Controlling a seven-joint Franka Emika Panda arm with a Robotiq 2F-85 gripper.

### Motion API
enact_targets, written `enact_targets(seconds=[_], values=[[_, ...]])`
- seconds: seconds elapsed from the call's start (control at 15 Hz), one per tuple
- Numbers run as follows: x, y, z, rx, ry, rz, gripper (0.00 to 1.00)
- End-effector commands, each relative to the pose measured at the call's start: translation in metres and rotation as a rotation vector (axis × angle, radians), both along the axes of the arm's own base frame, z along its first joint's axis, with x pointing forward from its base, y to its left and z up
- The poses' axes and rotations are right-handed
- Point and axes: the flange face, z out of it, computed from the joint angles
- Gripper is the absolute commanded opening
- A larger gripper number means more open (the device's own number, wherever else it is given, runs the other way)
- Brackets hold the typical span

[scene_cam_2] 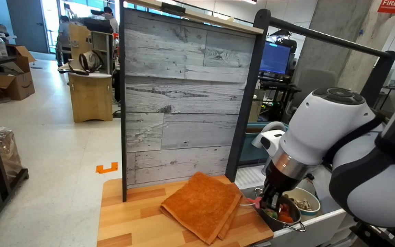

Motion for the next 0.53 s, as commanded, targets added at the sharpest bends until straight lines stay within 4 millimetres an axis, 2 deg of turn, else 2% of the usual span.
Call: enact_targets(seconds=[0.0, 0.2, 0.27, 0.33, 0.47], values=[[0.009, -0.01, -0.002, -0.037, -0.062, -0.026, 0.04], [0.017, -0.029, -0.002, -0.069, -0.085, -0.064, 0.04], [0.018, -0.034, -0.002, -0.075, -0.082, -0.081, 0.41], [0.013, -0.029, -0.001, -0.067, -0.046, -0.064, 0.17], [0.016, -0.037, -0.001, -0.077, -0.051, -0.077, 0.31]])
